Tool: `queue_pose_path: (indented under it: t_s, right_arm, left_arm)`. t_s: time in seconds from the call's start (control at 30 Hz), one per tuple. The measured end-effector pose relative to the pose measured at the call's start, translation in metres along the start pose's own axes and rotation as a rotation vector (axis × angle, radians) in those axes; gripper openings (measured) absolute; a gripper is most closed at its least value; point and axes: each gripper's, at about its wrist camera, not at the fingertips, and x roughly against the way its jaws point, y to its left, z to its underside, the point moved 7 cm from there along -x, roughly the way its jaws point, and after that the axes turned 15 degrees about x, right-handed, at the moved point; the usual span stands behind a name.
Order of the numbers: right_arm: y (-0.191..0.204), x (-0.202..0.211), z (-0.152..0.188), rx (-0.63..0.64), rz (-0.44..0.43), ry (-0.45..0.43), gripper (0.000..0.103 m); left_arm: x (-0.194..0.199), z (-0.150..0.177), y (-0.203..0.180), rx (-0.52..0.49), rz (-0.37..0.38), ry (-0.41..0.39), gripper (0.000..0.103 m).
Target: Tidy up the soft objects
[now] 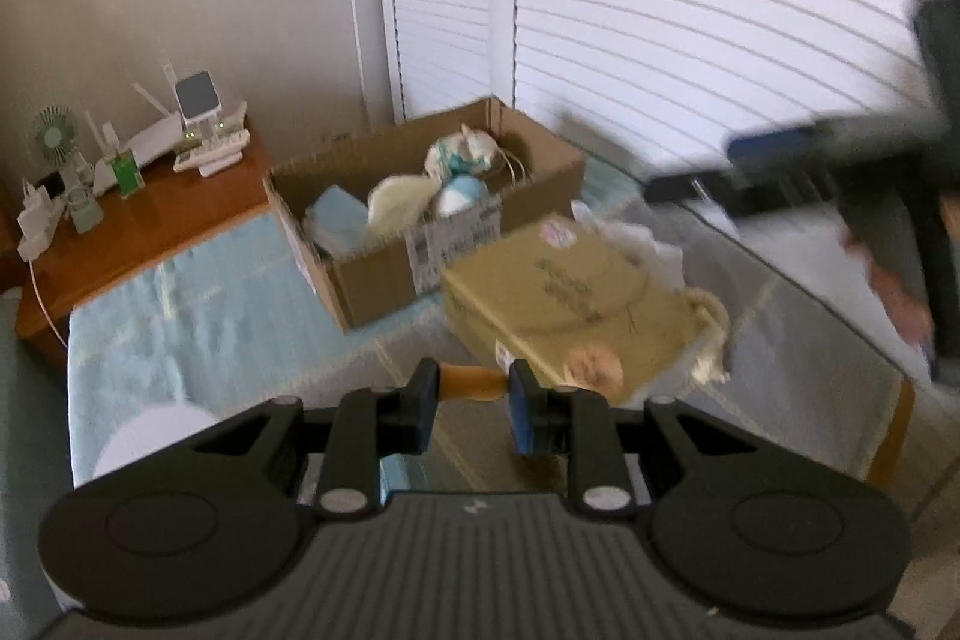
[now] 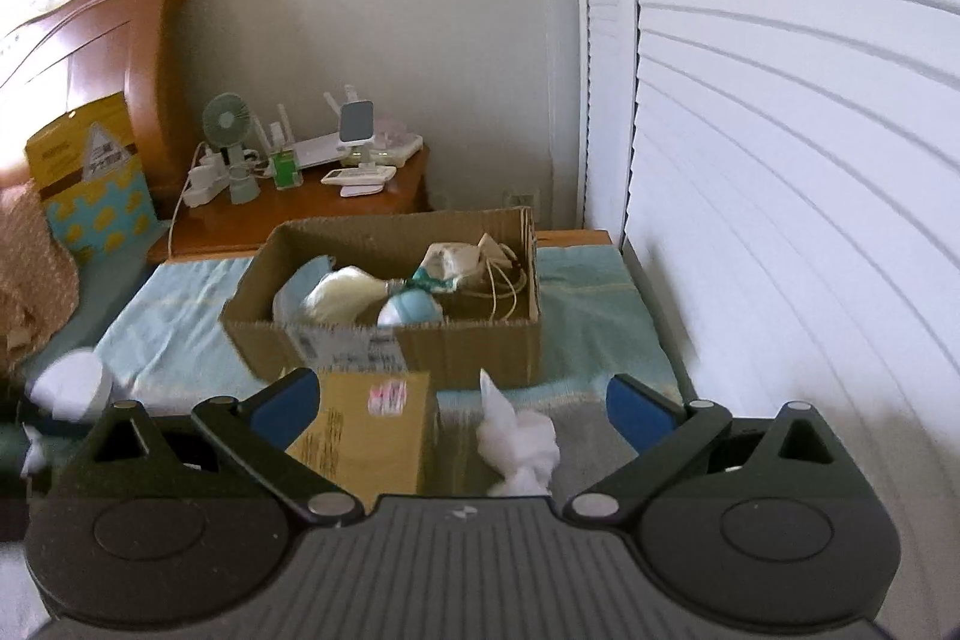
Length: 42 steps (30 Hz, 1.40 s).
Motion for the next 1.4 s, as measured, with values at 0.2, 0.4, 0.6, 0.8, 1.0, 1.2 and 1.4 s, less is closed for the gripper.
queue_pose_path:
  t_s: [0.2,0.4,0.6,0.8,1.0,1.2,1.4]
  right_arm:
    - [0.011,0.018,0.028,0.064,0.008,-0.006,0.103]
    - [0.011,0.026,0.051,0.038,0.007,0.008,0.103]
    - [0.002,0.030,0.065,0.025,0.017,0.027,0.103]
    - [0.001,0.028,0.079,0.023,0.010,0.051,0.103]
    - [0.004,0.027,0.089,0.028,0.008,0.078,0.103]
    - [0.011,0.021,0.101,0.033,0.000,0.115,0.103]
    - [0.024,0.010,0.116,0.054,-0.025,0.166,0.103]
  left_arm:
    - [-0.025,-0.044,0.002,0.005,-0.020,-0.026,0.024]
    - [-0.067,-0.083,0.013,0.030,-0.067,-0.020,0.024]
    - [-0.093,-0.097,0.021,0.037,-0.131,-0.023,0.057]
    - [-0.076,-0.093,0.019,0.035,-0.143,-0.061,0.086]
    - [-0.045,-0.078,0.013,0.020,-0.129,-0.079,0.087]
    - [-0.013,-0.052,0.007,0.017,-0.110,-0.096,0.087]
    - [0.014,-0.019,0.009,0.033,-0.122,-0.112,0.087]
